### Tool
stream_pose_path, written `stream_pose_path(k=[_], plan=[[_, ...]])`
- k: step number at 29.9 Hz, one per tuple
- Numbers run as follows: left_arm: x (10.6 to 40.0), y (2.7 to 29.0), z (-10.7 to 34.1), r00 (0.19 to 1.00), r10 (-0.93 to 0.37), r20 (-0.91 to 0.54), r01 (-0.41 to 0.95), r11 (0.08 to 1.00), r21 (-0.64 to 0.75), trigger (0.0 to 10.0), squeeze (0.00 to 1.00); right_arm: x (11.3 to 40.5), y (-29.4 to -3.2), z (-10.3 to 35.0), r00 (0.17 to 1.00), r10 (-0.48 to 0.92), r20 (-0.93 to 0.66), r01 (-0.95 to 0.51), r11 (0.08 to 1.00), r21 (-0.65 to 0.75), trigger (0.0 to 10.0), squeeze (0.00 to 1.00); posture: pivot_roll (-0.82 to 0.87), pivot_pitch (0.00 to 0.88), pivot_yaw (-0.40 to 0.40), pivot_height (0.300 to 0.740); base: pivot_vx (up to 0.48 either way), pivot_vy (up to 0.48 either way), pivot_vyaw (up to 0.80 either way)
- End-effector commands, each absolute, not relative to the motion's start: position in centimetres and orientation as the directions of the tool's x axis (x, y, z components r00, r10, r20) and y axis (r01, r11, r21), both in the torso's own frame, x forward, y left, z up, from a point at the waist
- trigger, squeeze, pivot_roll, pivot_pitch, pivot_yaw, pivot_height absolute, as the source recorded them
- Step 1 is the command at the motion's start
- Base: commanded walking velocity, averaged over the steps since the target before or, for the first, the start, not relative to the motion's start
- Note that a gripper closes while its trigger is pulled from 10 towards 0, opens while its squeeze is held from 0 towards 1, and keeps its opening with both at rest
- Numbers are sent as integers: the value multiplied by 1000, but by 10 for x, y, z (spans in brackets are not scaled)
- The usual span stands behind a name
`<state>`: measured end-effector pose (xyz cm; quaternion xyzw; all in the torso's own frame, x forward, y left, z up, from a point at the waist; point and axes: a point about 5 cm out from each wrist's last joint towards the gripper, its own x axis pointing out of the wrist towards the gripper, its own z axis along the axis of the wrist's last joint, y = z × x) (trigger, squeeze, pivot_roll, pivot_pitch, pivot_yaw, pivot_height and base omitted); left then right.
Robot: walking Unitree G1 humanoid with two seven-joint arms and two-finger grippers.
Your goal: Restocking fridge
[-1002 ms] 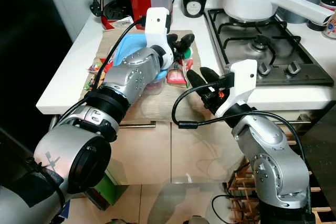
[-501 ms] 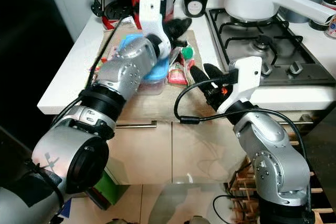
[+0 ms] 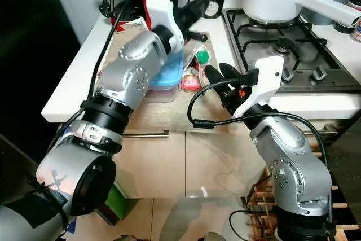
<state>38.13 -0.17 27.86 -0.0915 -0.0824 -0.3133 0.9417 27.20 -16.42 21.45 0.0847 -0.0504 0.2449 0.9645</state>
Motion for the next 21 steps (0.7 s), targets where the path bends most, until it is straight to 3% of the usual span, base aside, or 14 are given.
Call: stream_pose_path(k=[1, 11, 21], plan=[[383, -7, 263, 822, -553, 135, 567, 816, -107, 10000, 1000, 272, -160, 214, 863, 484, 144, -502, 852, 148, 10000, 0, -220, 0, 99, 740, 0, 0, 0], [384, -20, 243, 819, -574, 23, 573, 813, -108, 10000, 1000, 260, -162, 213, 841, 528, 119, -540, 831, 130, 10000, 0, -252, 0, 113, 740, 0, 0, 0], [384, -23, 255, 806, -588, 72, 592, 800, -95, 10000, 1000, 253, -166, 202, 849, 524, 72, -529, 840, 123, 10000, 0, -256, 9, 116, 740, 0, 0, 0]])
